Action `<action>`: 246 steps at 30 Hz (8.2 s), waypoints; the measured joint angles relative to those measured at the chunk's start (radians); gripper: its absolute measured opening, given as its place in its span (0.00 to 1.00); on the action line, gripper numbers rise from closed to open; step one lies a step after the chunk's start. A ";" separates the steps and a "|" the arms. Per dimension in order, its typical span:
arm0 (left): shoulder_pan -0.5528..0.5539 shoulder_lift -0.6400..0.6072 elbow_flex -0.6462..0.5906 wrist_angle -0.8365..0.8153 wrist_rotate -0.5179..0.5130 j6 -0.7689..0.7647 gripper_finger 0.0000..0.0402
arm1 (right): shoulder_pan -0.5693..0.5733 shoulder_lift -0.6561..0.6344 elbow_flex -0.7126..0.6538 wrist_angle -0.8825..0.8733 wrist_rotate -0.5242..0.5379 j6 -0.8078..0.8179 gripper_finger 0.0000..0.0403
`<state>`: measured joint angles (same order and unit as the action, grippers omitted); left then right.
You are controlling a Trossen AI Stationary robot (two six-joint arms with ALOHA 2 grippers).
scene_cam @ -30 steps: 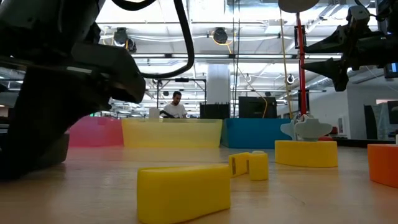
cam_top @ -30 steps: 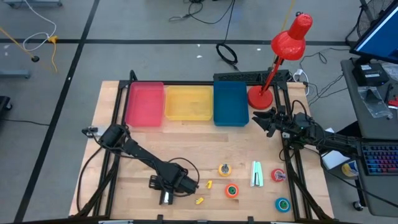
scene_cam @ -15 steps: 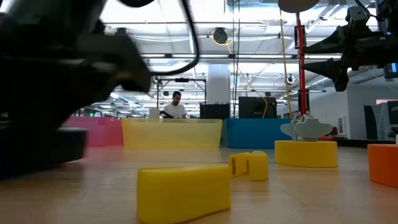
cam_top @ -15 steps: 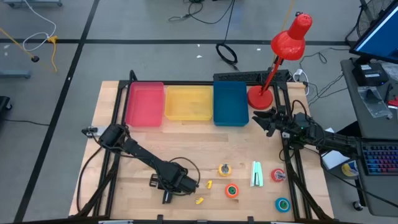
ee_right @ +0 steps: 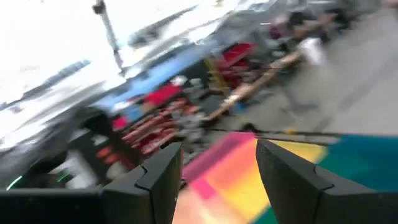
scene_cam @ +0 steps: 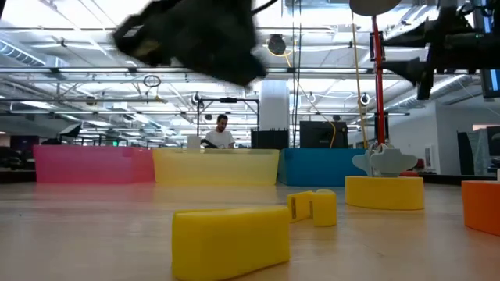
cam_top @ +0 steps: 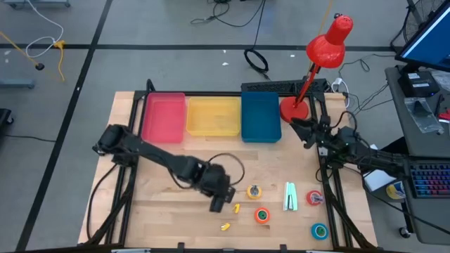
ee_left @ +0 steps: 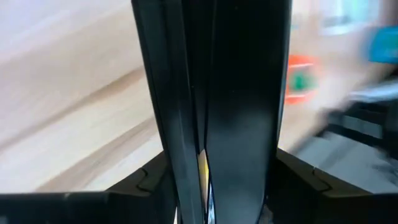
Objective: Pick and place Stapler, Stapler remover, tape
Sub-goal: Put the black large stapler into the blue bin
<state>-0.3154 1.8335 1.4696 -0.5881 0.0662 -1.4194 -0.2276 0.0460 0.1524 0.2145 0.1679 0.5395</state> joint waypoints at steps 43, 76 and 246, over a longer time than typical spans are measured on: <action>0.132 -0.022 0.002 0.555 0.454 0.083 0.48 | 0.454 0.941 0.519 0.065 -0.408 -0.975 0.70; 0.161 -0.022 0.002 0.377 0.449 0.080 0.48 | 0.572 1.219 0.723 -0.081 -0.013 -1.289 0.70; 0.171 -0.199 -0.186 -0.507 -0.663 0.164 0.90 | -0.179 1.598 0.771 -0.325 -0.016 0.411 0.48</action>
<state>-0.1448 1.6348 1.2839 -1.0950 -0.5967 -1.2556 -0.4065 1.6442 0.9239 -0.1106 0.1520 0.9501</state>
